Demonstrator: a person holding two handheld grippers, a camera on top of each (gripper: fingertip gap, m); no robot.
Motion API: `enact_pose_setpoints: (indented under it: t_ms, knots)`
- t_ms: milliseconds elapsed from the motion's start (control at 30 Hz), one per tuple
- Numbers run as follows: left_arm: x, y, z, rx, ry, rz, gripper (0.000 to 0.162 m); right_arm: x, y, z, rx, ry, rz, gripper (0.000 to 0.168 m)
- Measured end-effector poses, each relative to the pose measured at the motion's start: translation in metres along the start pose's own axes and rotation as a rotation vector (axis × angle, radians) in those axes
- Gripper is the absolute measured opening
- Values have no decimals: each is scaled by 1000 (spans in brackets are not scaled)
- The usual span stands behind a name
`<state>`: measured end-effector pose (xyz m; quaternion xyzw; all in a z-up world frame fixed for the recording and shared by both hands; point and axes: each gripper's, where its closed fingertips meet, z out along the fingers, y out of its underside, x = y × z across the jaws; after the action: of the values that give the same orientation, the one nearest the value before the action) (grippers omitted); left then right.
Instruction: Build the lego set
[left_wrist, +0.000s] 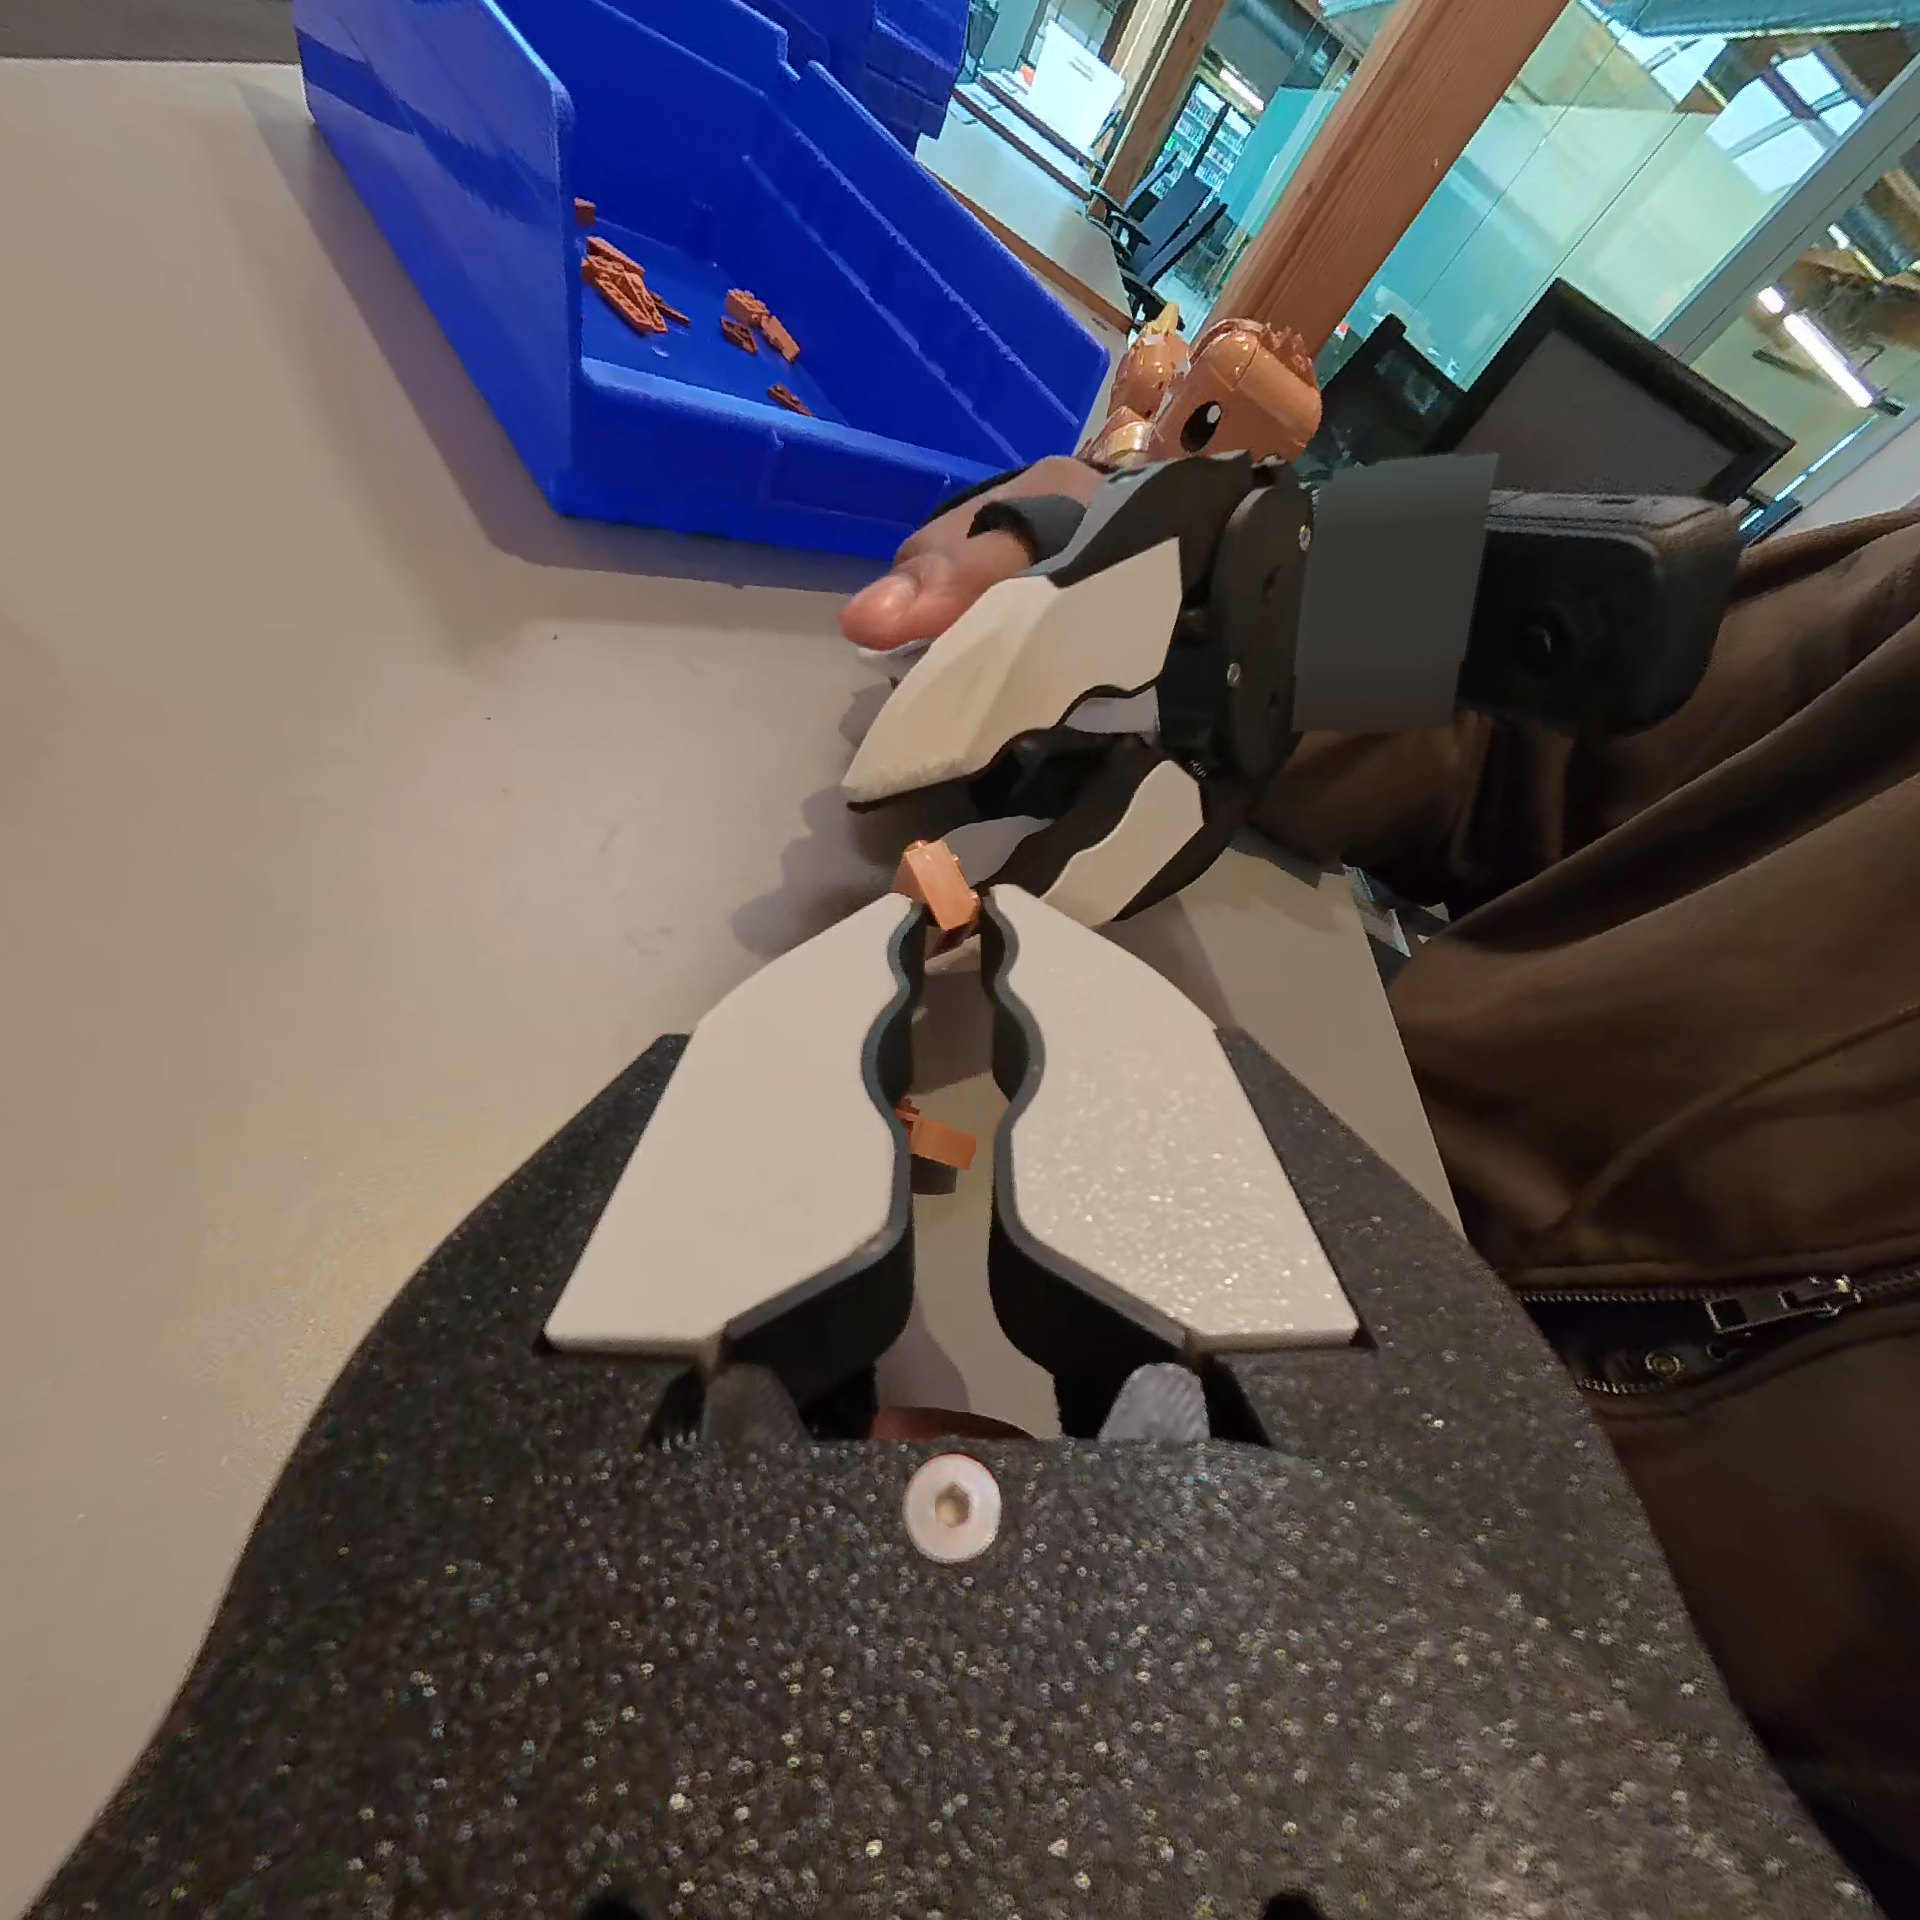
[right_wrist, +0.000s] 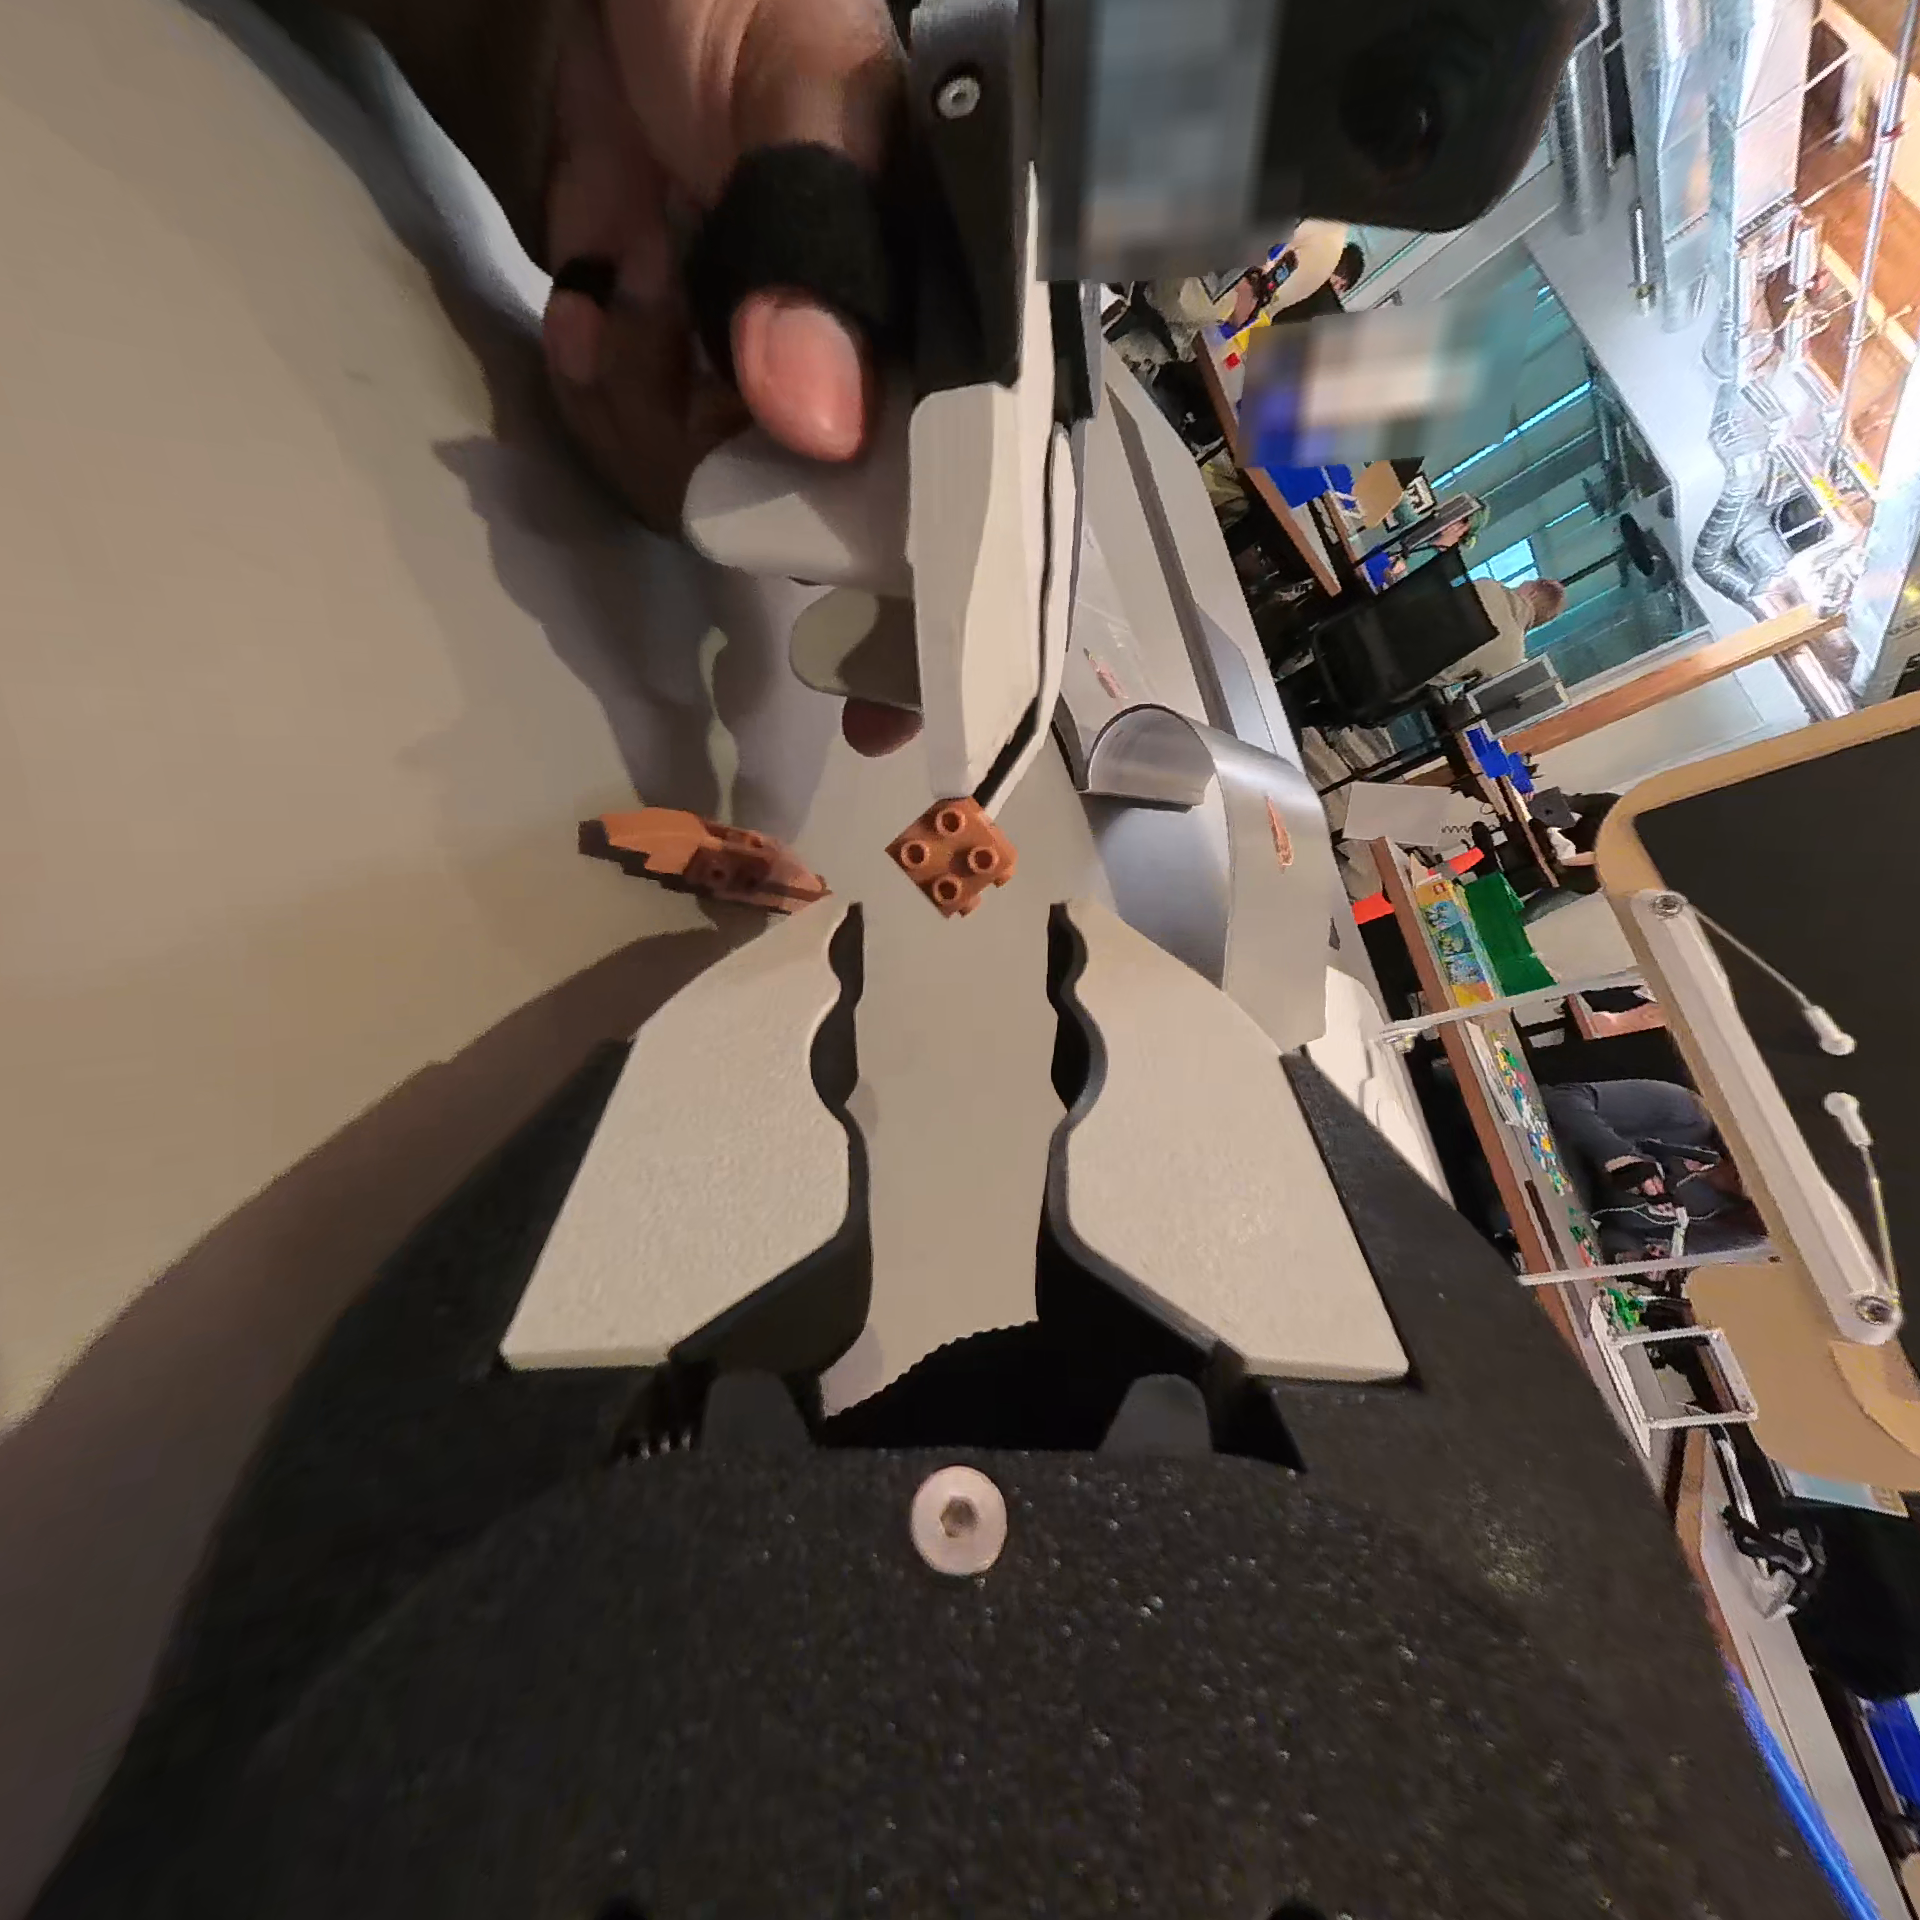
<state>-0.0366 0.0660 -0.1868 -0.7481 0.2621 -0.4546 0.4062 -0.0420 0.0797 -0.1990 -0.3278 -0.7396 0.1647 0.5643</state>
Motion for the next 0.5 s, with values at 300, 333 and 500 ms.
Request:
enact_pose_setpoints:
  t_ms: [300, 333, 500]
  knots:
    - [3, 1, 2, -2, 22, -27, 9, -2, -4, 0, 20, 4, -22, 32]
    - [4, 2, 2, -2, 29, -32, 9, -2, -5, -1, 22, 6, -26, 32]
    - [9, 3, 4, -10, 64, -54, 9, -4, -8, -2, 37, 8, -59, 32]
